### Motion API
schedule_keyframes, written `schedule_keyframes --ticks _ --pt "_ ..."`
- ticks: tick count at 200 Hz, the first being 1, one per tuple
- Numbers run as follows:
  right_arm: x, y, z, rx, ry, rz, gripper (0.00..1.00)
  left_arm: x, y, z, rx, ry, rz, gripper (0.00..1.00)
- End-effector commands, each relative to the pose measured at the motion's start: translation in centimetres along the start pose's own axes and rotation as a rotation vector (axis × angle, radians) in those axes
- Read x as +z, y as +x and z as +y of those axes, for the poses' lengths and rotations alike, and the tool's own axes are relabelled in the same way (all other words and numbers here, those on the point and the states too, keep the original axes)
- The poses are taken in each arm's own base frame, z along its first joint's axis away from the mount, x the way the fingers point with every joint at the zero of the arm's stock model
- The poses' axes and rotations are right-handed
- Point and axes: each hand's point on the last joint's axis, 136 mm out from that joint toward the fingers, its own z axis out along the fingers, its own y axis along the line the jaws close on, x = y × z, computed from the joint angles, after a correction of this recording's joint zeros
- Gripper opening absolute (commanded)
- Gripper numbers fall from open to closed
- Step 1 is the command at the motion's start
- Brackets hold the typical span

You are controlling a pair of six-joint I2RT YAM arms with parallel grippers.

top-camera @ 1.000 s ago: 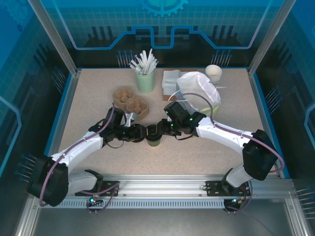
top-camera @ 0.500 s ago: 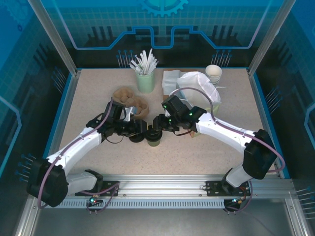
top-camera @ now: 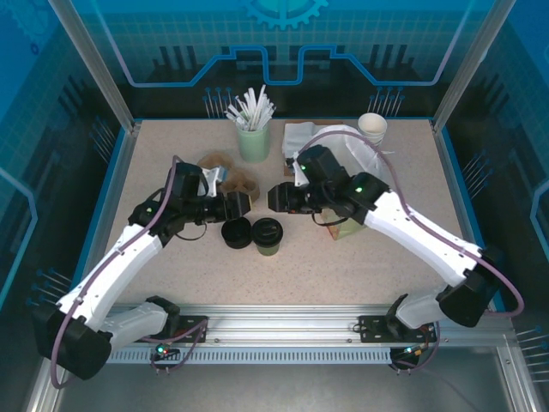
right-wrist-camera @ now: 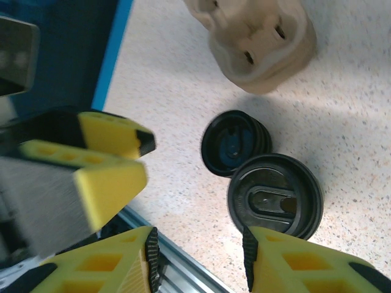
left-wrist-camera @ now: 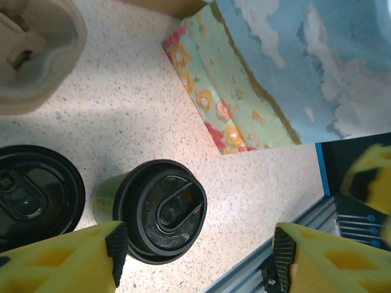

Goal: Pack the takeout coffee

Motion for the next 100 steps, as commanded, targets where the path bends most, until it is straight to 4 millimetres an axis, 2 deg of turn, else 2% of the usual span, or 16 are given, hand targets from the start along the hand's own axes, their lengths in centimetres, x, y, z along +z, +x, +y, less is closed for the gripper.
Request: schedule_keyframes --ticks 1,23,44,69,100 --pt "-3.8 -0.1 1.2 -0.064 -0.040 -0.015 0.44 -1.9 -1.2 0.2 -0.013 -0.060 -0.072 0.67" --pt "-6.8 -0.6 1.4 -0.094 -0.067 -0.056 0.44 -2.3 -2.0 1.0 -0.028 -0.113 -0.120 0.69" --pt "-9.7 -0.8 1.0 -0.106 -0.086 -0.095 0.44 -2.4 -3.1 3.1 -0.076 -0.206 -0.179 0.71" --pt "-13.0 -0.9 -0.8 -0.096 -0.072 -0.148 0.43 -2.1 -4.5 6.1 -0.166 -0.306 -0.232 0.71" --pt "-15.6 -0.6 -3.8 -0.050 -0.040 -0.208 0.42 -0.8 -5.9 10.4 -0.306 -0.411 -0.220 0.69"
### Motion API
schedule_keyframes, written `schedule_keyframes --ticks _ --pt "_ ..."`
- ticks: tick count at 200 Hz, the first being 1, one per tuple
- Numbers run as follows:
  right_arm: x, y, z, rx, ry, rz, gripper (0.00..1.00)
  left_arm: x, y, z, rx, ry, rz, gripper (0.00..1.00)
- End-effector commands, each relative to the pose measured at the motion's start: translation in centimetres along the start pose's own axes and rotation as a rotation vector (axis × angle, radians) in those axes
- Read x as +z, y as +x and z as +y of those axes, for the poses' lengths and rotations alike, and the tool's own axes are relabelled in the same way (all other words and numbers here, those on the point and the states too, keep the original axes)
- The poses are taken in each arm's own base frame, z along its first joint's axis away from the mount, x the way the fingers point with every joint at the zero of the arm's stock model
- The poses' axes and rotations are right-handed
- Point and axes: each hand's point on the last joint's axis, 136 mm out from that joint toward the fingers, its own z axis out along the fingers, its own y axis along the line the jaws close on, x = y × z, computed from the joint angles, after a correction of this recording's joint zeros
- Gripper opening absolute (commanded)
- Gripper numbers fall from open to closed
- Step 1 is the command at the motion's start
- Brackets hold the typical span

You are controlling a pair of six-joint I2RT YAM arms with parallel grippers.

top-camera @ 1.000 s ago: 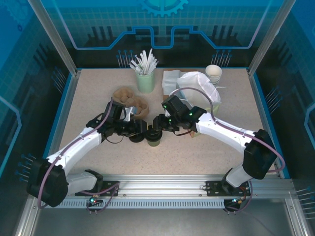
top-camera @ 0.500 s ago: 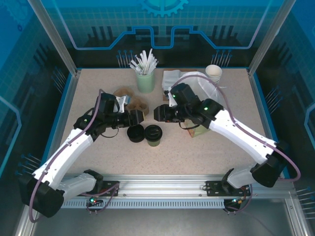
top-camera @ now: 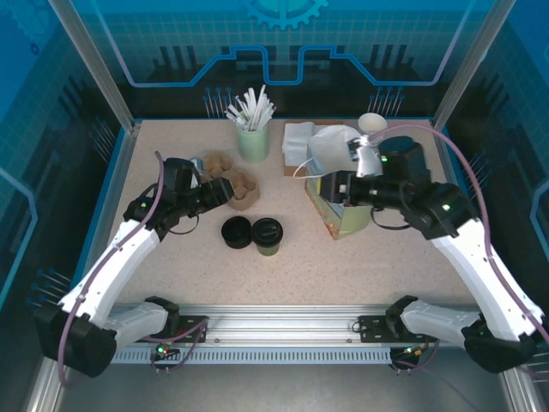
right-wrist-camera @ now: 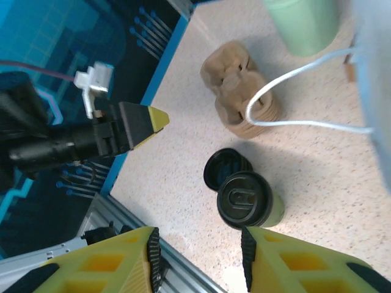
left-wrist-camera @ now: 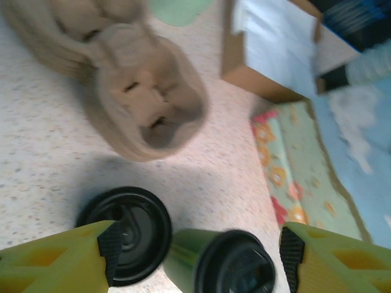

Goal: Pack the takeout coffee

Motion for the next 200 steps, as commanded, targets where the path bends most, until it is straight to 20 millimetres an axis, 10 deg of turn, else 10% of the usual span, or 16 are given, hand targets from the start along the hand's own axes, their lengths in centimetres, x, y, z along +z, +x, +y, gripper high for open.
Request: schedule_keyframes --ticks 1,80,200 --pt "-2.0 1.5 -1.7 0.001 0.010 0.020 0.41 1.6 -2.0 2.7 -0.115 -0.120 -0.018 0.68" --pt "-3.4 3.6 -7.0 0.109 0.051 0.052 0.38 8.3 -4.1 4.8 -0.129 -0.290 0.147 0.58" --pt "-2.8 4.3 -9.4 0.184 0.054 0.069 0.38 12.4 -3.2 4.9 -0.099 -0.340 0.265 0.46"
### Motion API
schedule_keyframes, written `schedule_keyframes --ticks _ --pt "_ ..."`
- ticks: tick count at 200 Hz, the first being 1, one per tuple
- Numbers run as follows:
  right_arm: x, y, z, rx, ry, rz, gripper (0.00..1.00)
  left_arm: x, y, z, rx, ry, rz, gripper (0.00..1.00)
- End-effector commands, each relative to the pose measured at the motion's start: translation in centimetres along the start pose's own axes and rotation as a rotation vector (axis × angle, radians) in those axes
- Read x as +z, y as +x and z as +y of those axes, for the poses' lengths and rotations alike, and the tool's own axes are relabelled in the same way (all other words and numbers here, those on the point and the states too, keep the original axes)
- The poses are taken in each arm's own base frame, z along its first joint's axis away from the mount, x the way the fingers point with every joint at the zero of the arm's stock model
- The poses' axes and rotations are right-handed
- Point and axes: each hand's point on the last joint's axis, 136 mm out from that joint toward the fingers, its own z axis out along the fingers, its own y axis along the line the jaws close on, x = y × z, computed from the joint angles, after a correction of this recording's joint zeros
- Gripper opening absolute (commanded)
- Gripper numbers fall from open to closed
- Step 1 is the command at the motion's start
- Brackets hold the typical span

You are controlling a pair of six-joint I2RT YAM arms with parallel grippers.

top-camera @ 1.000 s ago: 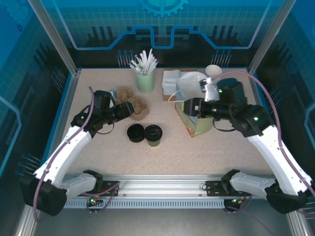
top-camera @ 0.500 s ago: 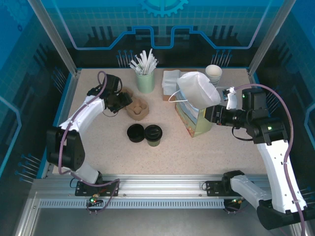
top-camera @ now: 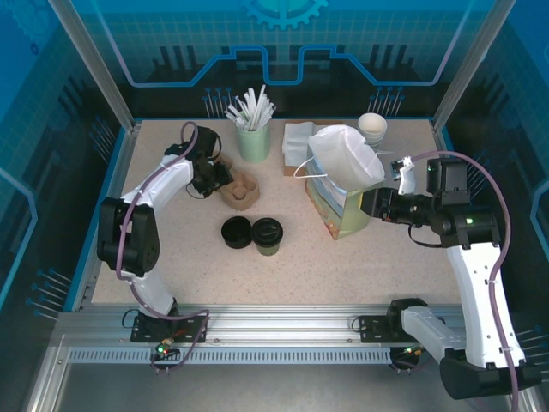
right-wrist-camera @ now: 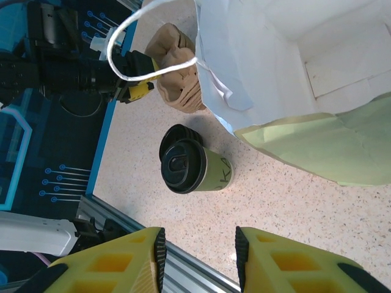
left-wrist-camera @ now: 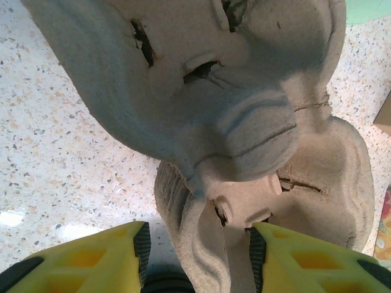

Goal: Pack the takeout coffee

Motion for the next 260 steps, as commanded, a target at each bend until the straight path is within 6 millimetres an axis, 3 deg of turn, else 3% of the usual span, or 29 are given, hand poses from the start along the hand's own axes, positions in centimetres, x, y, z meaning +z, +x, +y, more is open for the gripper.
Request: schedule_keyframes --ticks 1,78,145,260 --pt "0.4 0.4 -0.4 0.017 -0.016 0.019 0.38 0.0 -0.1 -0.7 0.040 0.000 0.018 0.46" --pt "0.9 0.8 -1.2 0.041 -0.010 0.014 0.38 0.5 -0.1 -1.5 0.057 0.030 0.037 0.44" --pt "0.9 0.9 -1.2 0.046 -0.011 0.014 0.37 0.6 0.4 -1.7 0.051 0.058 0.047 0.33" --pt "0.9 1.2 -1.4 0.069 -0.004 0.009 0.36 -1.6 0.1 -2.9 0.039 0.159 -0.016 0.17"
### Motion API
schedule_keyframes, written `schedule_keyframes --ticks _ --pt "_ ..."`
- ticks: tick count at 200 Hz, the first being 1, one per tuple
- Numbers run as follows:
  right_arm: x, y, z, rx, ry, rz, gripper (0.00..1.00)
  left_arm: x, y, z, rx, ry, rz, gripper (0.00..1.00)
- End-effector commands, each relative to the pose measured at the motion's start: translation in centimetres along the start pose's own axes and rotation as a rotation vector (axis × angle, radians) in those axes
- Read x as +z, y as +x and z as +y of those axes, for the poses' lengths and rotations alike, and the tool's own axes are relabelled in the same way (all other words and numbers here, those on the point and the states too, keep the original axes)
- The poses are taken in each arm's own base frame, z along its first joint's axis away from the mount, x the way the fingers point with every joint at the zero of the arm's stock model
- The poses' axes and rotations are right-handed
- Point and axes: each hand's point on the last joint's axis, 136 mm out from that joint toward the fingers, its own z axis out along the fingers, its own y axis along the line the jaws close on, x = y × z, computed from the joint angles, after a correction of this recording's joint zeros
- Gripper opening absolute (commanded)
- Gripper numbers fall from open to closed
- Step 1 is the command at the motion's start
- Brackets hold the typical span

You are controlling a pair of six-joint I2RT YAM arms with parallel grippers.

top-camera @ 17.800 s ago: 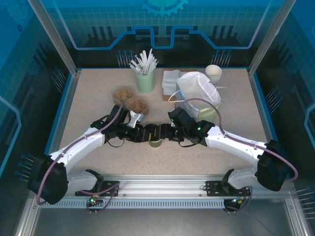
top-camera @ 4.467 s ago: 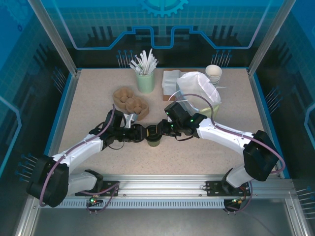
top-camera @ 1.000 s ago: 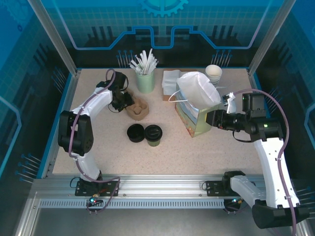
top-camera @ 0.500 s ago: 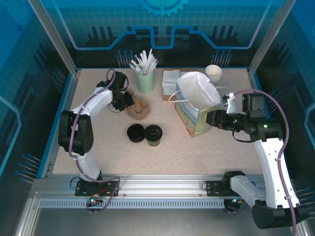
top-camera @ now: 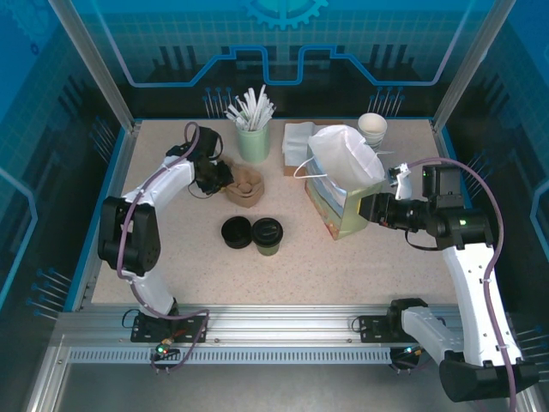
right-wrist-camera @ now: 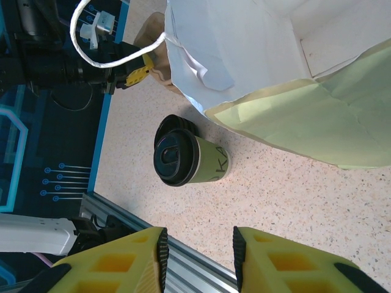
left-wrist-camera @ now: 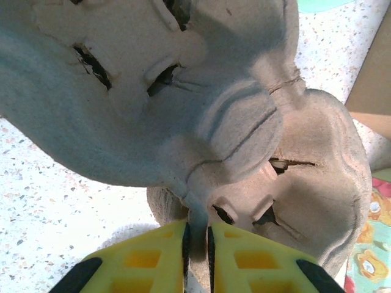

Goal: Pack the takeout coffee

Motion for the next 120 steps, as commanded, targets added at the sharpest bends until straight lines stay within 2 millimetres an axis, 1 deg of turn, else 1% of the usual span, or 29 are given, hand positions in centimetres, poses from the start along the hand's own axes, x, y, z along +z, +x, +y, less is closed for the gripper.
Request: schedule_keyframes --ticks 1,27,58,103,120 --pt "-0.3 -0.1 -0.1 0.014 -0.007 -0.018 0.36 -1.7 0.0 -1.3 0.009 0.065 -0.026 0.17" --pt "-0.3 -0.2 0.0 0.018 -0.009 -0.022 0.36 -2.4 -0.3 -1.8 0.013 0.085 -0.045 0.14" --pt "-0.5 -0.6 0.5 0.016 -0.022 -0.030 0.36 -3.5 -0.7 -2.3 0.017 0.111 -0.067 0.11" --pt "-0.8 -1.2 1.2 0.014 -0.042 -0.045 0.35 -4.9 -1.1 -2.5 0.022 0.133 -0.094 0.08" --pt "-0.9 -1.5 1.4 0.011 -0.045 -0.053 0.35 -5.5 -1.2 -3.0 0.029 0.161 -0.102 0.06"
